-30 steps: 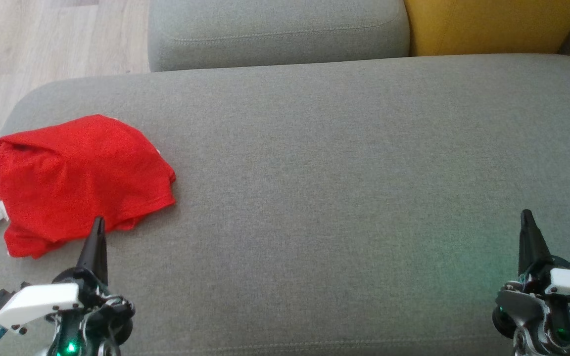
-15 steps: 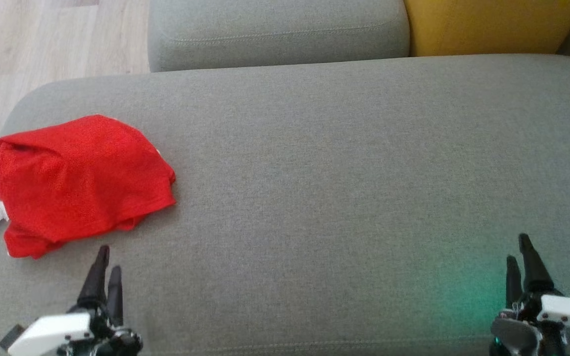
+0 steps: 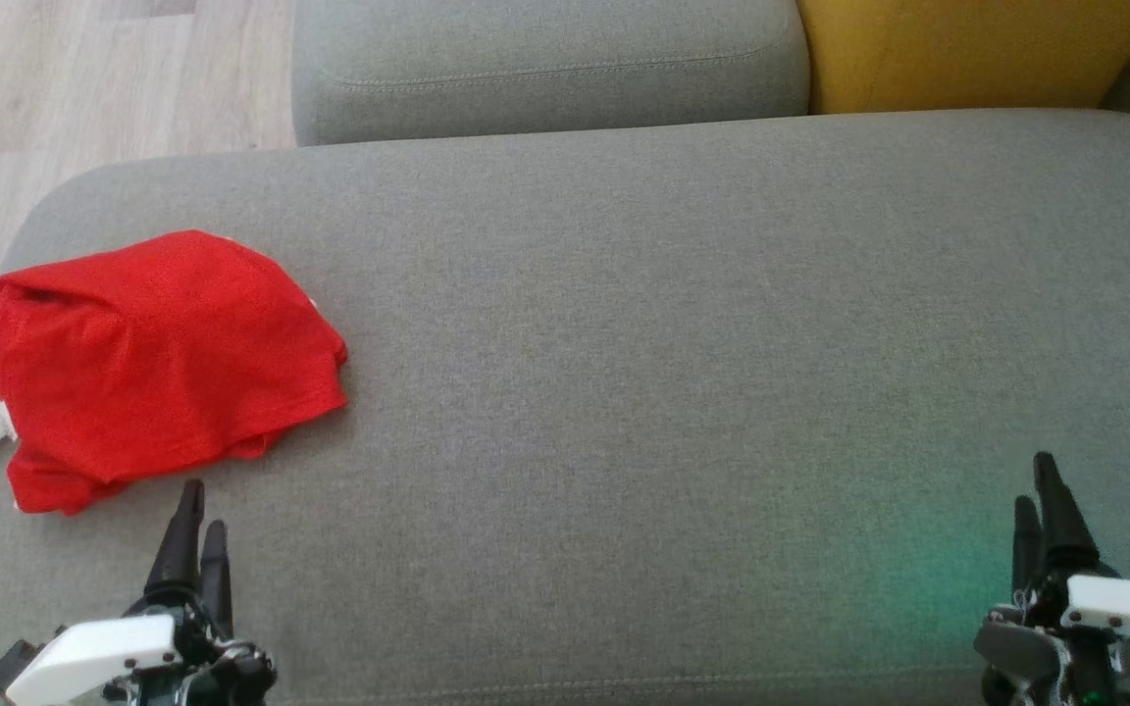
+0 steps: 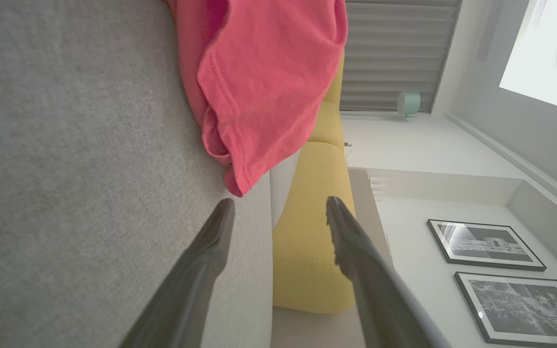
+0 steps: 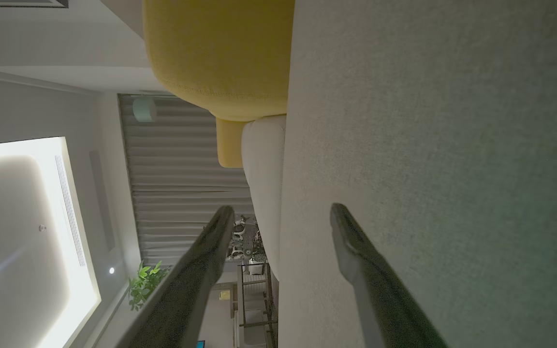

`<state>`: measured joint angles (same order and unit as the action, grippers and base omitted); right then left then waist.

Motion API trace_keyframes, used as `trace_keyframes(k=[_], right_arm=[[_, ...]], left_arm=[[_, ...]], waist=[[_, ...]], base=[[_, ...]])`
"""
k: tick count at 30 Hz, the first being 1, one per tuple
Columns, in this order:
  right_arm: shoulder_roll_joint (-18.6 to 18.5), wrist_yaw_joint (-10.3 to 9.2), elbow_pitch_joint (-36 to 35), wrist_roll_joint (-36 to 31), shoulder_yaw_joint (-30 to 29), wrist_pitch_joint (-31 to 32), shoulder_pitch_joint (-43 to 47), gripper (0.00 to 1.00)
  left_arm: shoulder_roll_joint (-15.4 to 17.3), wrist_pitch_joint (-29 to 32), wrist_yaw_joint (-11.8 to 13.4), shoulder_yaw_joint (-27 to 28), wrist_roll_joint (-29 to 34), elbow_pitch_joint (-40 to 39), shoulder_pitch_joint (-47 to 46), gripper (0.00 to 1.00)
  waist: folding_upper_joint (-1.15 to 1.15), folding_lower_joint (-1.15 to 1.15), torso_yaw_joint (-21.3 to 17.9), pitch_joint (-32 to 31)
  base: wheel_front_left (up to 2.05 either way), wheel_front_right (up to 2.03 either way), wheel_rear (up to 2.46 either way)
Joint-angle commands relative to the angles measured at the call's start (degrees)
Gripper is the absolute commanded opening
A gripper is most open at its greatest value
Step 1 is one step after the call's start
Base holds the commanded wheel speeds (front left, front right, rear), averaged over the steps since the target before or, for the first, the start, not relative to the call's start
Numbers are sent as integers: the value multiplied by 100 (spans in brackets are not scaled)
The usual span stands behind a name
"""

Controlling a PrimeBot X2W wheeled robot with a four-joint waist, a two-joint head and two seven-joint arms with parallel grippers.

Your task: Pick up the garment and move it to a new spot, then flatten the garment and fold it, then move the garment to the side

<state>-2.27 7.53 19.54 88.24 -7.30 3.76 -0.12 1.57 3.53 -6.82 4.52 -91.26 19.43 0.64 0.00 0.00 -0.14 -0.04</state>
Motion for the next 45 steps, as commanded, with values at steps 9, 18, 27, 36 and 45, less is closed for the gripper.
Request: trace_keyframes(k=[9,18,27,36,45], right_arm=[[-27,-1,-442,-716,-11,-203,-389,100],[-30,-1,-801,-1689,39,-355,-499,100],[-33,-1,-1112,-2650,172,-491,-609,100],[-37,-2,-1261,-4040,475,-659,-686,100],[-86,-2,-1210,-5180,633,-811,-748,100]], left_arm=[[62,-195,-27,172,315,-363,-397,100],[68,-346,36,323,800,-696,-509,100],[74,-480,194,240,1514,-1115,-569,100],[81,-647,344,-159,2799,-1464,-584,100],[87,-798,333,-526,4160,-1532,-591,100]], waist=[[0,0,-6,-18],[0,0,-10,-28],[0,0,-20,-18],[0,0,-43,7],[0,0,-65,22]], base=[[0,0,0],[0,0,0],[0,0,0],[0,0,0],[0,0,0]])
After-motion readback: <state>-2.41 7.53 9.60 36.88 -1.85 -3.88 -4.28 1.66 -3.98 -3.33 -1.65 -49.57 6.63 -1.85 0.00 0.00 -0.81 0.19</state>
